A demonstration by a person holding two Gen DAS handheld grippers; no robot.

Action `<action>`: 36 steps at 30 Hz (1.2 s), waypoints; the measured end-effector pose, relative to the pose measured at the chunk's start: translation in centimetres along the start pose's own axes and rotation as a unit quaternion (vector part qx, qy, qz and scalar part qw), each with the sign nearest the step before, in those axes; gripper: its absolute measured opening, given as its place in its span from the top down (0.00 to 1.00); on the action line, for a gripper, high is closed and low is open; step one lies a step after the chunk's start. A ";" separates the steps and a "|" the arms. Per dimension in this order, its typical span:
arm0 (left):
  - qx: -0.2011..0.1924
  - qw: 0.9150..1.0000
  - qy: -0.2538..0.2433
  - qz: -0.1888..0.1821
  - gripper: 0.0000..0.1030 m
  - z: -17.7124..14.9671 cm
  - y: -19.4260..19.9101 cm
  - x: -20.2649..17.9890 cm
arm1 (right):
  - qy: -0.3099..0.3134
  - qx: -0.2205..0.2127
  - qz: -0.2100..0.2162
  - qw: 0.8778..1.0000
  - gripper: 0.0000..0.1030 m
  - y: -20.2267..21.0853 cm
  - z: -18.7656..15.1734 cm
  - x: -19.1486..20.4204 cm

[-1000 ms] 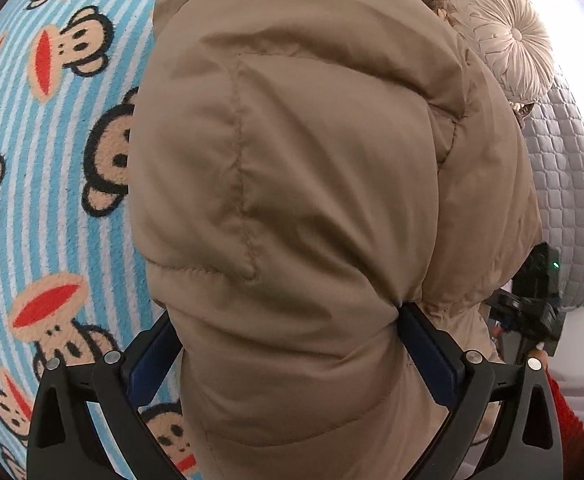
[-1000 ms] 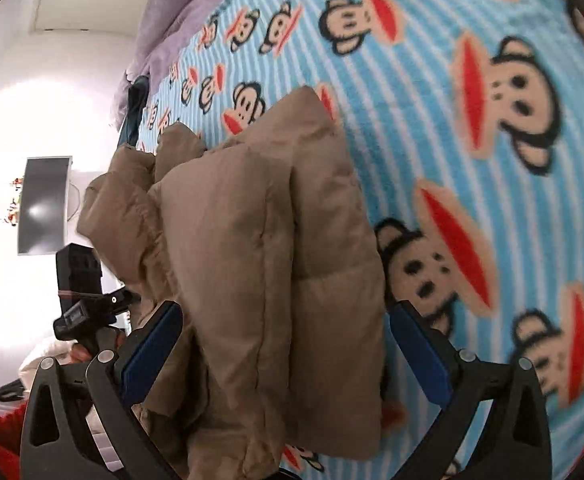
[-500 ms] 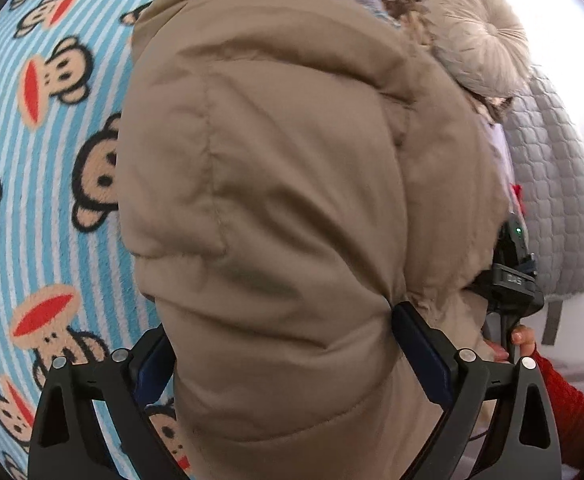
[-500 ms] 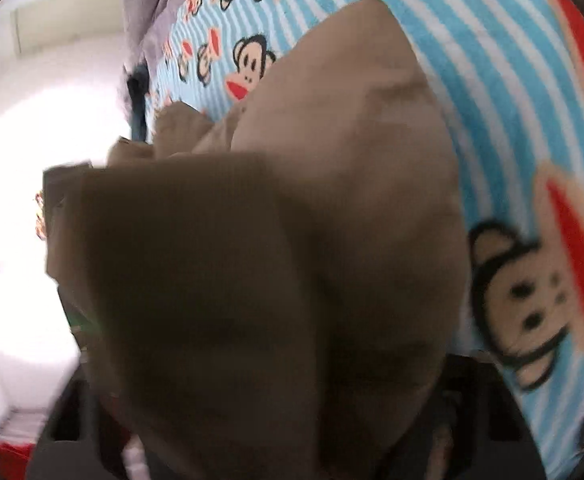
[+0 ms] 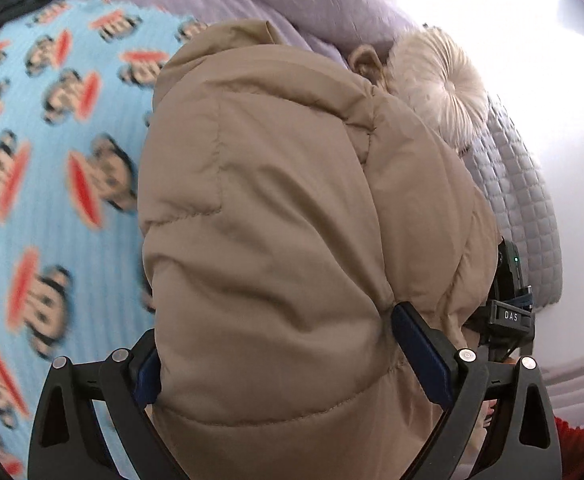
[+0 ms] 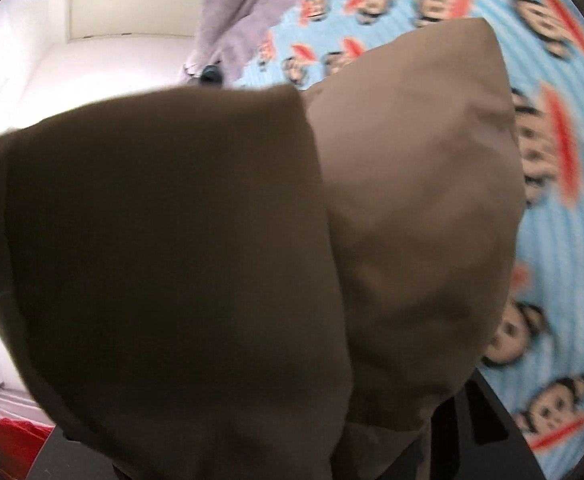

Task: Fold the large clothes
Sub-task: 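Hold the bundled beige jacket with both grippers and fold it over onto itself, then lower the folded jacket onto the sheet and press it flat with both grippers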

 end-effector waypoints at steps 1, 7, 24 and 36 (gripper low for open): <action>-0.009 1.000 -0.002 0.010 0.05 0.7 0.7 0.9 | 0.007 0.003 0.006 1.000 0.51 -1.6 0.6 0.7; -0.066 0.995 -0.006 0.074 0.05 6.7 3.6 6.6 | 0.033 0.012 0.041 0.999 0.51 -9.7 4.4 3.5; -0.056 0.983 0.029 0.171 0.02 10.0 -4.3 13.3 | 0.028 -0.011 -0.126 0.992 0.33 -13.3 7.7 -0.1; -0.065 0.972 0.005 0.226 0.03 9.4 -2.5 10.1 | 0.092 0.053 -0.096 0.990 0.90 -13.6 -0.6 5.5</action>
Point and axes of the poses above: each gripper's, at about its wrist camera, not at the fingertips, and y roughly against the way its jaws point, x to its left, z to its top, the point moved 2 cm from there along -y, roughly the way its jaws point, and after that the axes turned 15 degrees about z, right-handed, at the moved point
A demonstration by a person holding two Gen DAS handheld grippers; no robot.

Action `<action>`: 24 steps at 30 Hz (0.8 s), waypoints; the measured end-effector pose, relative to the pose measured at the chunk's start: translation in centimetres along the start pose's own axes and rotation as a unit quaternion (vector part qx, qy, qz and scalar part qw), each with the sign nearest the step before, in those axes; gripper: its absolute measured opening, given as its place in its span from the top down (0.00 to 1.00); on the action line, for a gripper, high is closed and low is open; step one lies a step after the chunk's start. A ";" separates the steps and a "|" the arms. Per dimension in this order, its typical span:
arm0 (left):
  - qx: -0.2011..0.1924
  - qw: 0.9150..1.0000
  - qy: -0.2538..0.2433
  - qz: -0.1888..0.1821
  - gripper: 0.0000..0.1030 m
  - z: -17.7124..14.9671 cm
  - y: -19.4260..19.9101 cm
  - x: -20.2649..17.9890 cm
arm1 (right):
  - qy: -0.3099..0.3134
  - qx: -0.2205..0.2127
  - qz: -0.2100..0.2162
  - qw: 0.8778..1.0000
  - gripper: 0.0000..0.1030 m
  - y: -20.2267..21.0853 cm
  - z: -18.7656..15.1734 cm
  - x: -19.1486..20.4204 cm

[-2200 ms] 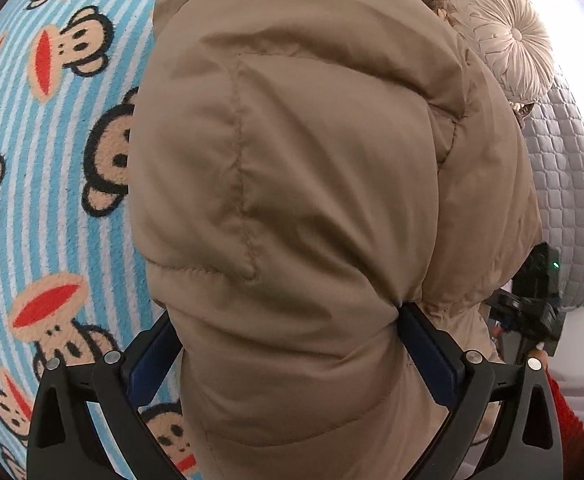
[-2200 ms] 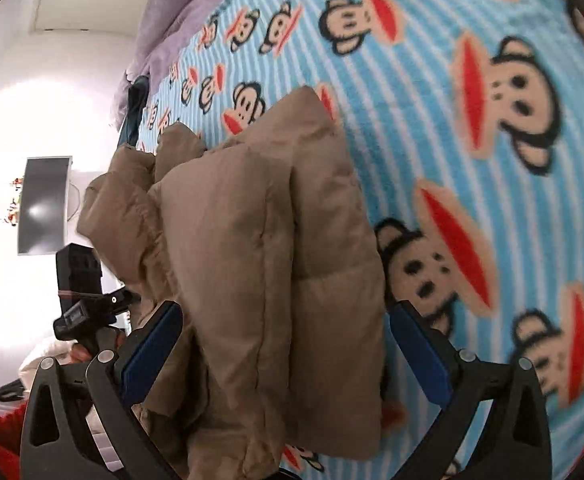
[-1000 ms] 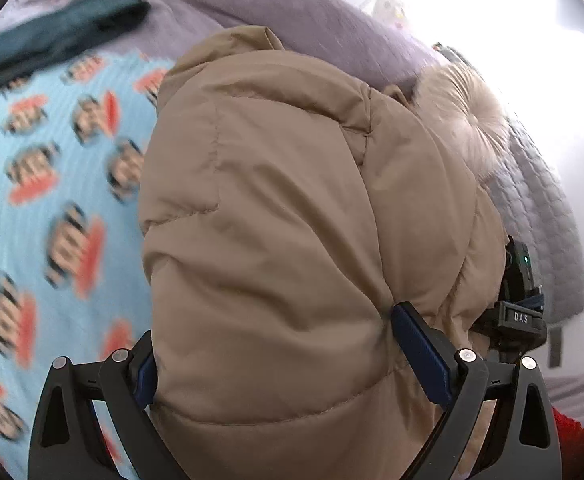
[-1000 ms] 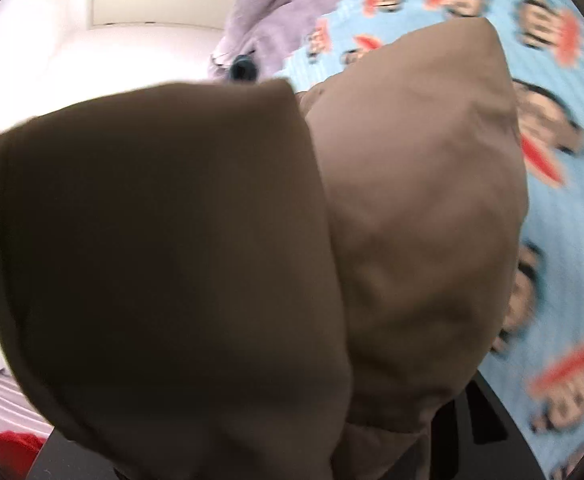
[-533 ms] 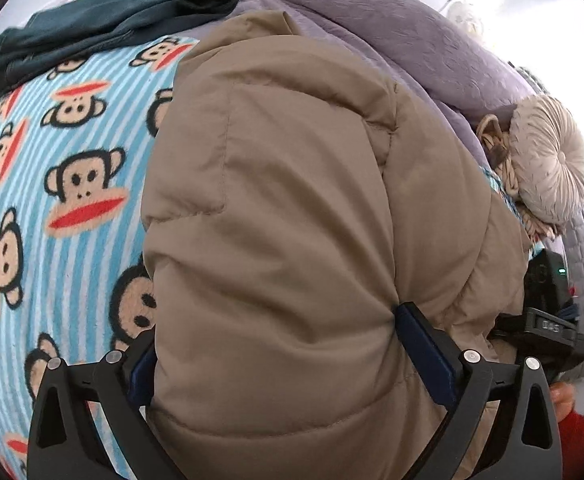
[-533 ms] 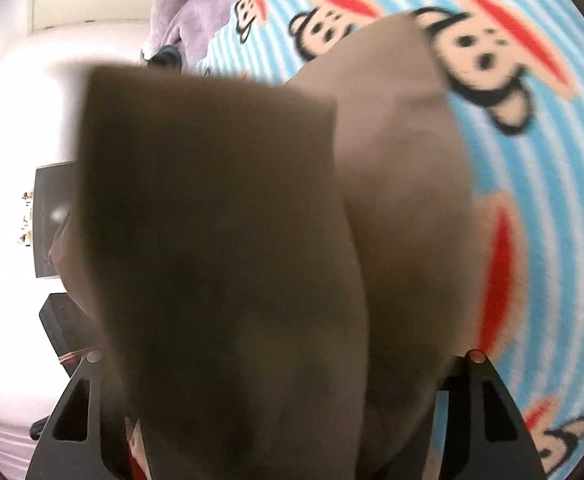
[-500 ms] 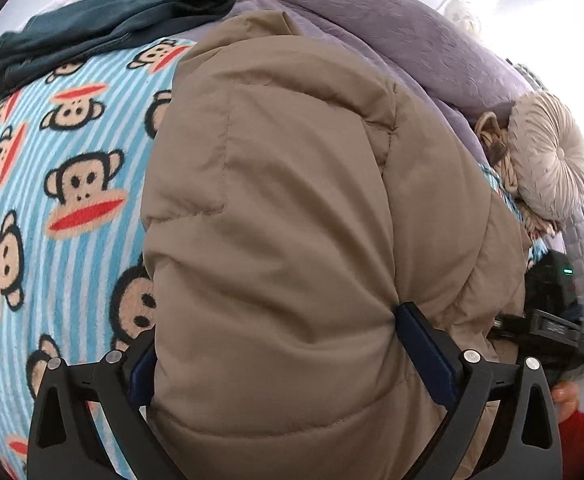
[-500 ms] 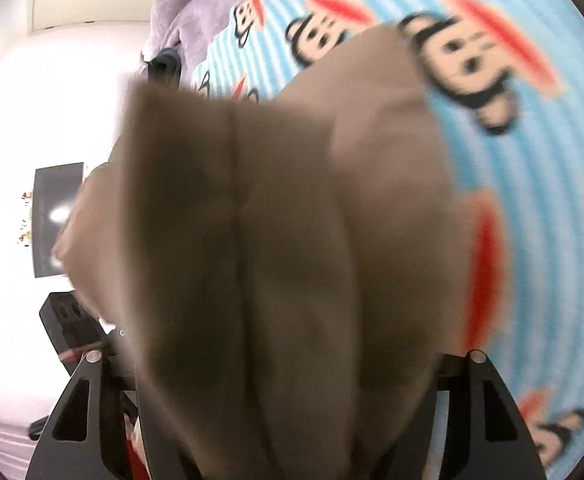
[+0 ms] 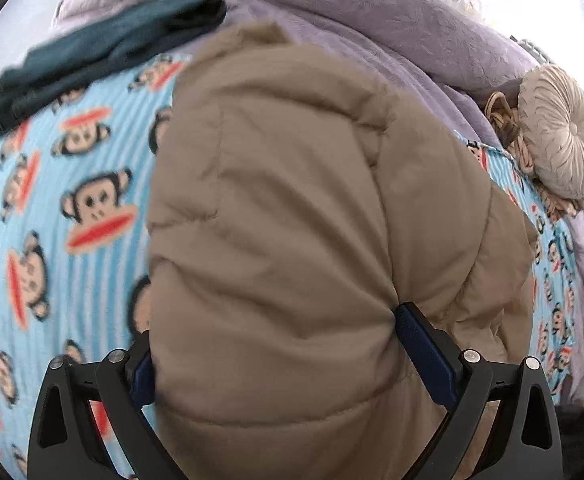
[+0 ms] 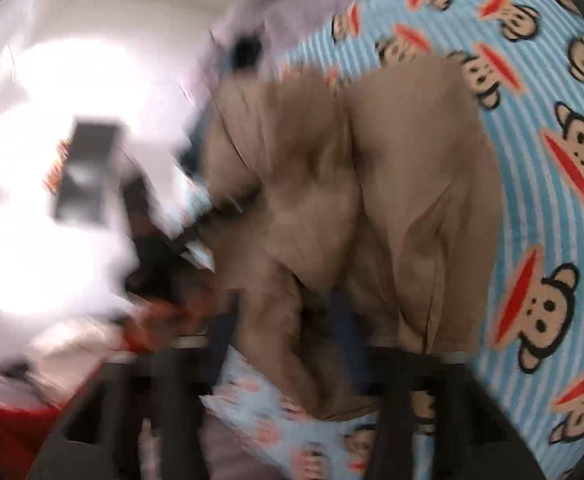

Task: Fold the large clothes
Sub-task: 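Lower the folded jacket onto the sheet and press it flat with both grippers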

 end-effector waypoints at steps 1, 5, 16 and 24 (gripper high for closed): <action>-0.020 1.000 -0.007 0.007 0.07 0.1 1.1 -0.1 | 0.020 0.018 -0.069 0.997 0.90 -1.5 -0.7 -0.3; -0.070 0.996 -0.055 0.006 0.23 1.0 4.1 -1.3 | 0.030 0.016 -0.144 0.989 0.90 -2.4 -1.7 -2.1; -0.090 0.987 -0.133 0.022 0.23 4.7 1.5 -8.7 | -0.022 -0.032 -0.185 0.982 0.99 3.4 -4.6 -5.1; -0.089 0.985 -0.142 0.033 0.22 4.6 0.5 -9.0 | -0.020 -0.148 -0.100 0.984 0.55 9.1 -1.6 -2.4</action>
Point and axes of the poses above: each gripper's, at about its wrist camera, not at the fingertips, and y roughly against the way its jaws point, x to its left, z to its top, the point moved 2 cm from there along -y, roughly the way its jaws point, and after that the axes turned 15 degrees about z, right-handed, at the moved point
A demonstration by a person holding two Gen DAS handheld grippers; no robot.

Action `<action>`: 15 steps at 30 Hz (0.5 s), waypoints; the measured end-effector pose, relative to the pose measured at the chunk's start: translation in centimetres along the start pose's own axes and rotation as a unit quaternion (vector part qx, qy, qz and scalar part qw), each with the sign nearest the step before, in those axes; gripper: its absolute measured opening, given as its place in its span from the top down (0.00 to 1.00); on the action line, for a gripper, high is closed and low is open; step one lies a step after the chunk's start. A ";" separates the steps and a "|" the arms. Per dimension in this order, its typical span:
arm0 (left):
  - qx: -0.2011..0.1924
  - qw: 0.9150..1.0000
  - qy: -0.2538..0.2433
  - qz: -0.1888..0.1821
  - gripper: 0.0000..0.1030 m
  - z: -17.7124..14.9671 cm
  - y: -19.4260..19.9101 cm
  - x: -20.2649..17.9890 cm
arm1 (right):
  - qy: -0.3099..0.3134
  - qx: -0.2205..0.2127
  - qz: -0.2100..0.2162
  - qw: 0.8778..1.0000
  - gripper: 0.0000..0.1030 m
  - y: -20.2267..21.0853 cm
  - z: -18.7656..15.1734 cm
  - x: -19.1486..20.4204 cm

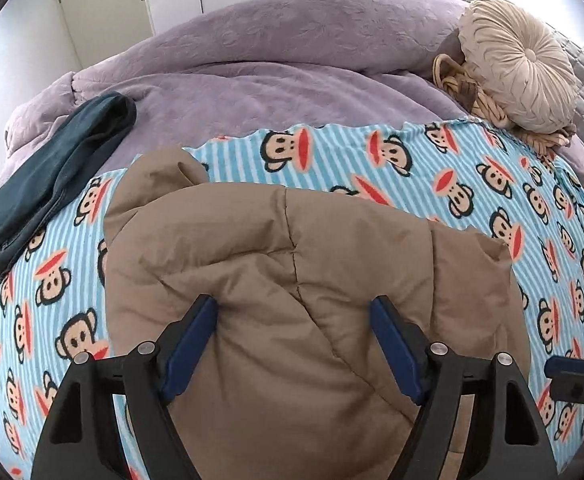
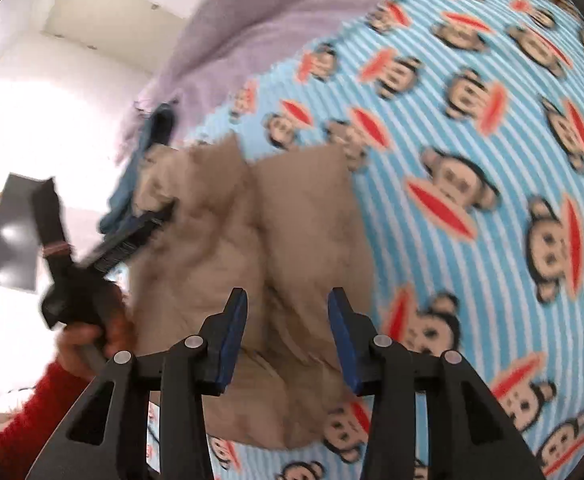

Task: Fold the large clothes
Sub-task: 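Lower the folded jacket onto the sheet and press it flat with both grippers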

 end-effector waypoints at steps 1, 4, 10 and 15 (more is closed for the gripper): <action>0.002 1.000 0.003 0.001 0.22 0.1 -0.3 -0.1 | 0.019 0.005 0.000 1.000 0.57 -0.6 0.3 0.9; 0.008 1.000 0.009 0.009 0.20 0.2 -1.5 -0.4 | 0.065 0.033 -0.043 0.996 0.63 -3.6 1.2 2.5; 0.008 0.999 0.028 0.034 0.18 0.3 -4.0 -0.7 | 0.054 0.051 -0.087 0.994 0.65 -10.3 2.7 -0.4; 0.012 0.998 0.046 0.049 0.18 0.5 -5.1 -0.7 | 0.060 0.054 -0.090 0.993 0.65 -12.1 4.9 -1.6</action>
Point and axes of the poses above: each gripper's, at about its wrist camera, not at the fingertips, and y roughly against the way its jaws point, x to its left, z to its top, the point moved 2 cm from there along -y, roughly the way its jaws point, and after that the axes turned 15 degrees about z, right-handed, at the moved point
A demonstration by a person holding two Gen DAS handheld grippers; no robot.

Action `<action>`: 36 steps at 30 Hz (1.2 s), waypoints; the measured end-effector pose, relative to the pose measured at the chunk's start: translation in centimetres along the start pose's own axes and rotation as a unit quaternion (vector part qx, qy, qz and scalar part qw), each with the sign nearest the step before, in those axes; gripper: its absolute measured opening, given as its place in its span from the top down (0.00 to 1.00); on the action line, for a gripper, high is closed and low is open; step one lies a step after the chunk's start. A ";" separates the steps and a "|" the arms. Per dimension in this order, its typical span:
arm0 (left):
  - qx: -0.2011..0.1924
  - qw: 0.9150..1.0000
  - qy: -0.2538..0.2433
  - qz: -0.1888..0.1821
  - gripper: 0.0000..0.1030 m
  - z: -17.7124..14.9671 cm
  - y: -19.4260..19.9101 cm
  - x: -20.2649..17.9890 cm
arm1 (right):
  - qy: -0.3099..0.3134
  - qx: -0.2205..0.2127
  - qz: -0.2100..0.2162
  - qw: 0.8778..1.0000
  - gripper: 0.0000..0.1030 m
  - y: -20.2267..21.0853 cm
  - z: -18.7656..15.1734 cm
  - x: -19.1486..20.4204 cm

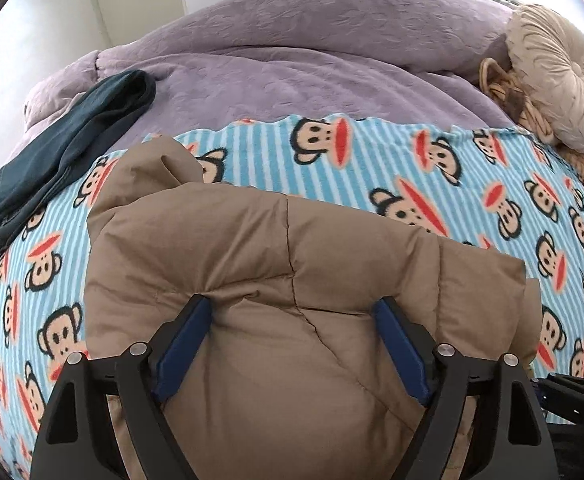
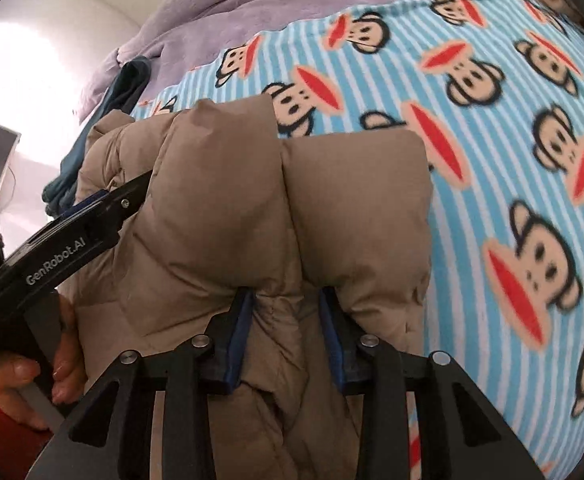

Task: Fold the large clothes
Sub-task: 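Lower the folded jacket onto the sheet and press it flat with both grippers, then open both grippers and pull them back from the folded jacket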

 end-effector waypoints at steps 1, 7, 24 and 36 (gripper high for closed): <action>0.000 1.000 -0.002 0.003 0.18 0.0 0.0 -0.1 | 0.005 0.003 0.000 1.000 0.65 -0.3 0.2 -0.2; -0.002 1.000 -0.013 0.011 0.18 -0.1 0.2 -0.5 | -0.006 -0.002 0.010 1.000 0.65 -1.0 0.1 -0.9; 0.004 0.999 -0.049 0.019 0.18 -1.0 4.8 1.8 | -0.023 -0.001 -0.006 1.000 0.62 1.0 -0.8 0.6; 0.009 1.000 -0.011 0.028 0.18 -4.8 8.8 6.4 | -0.017 -0.013 -0.020 1.000 0.61 5.3 -2.9 3.0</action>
Point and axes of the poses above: each gripper's, at about its wrist camera, not at the fingertips, and y roughly against the way its jaws point, x to its left, z to its top, the point moved 2 cm from there along -y, roughly the way its jaws point, and after that the axes turned 15 degrees about z, right-handed, at the moved point
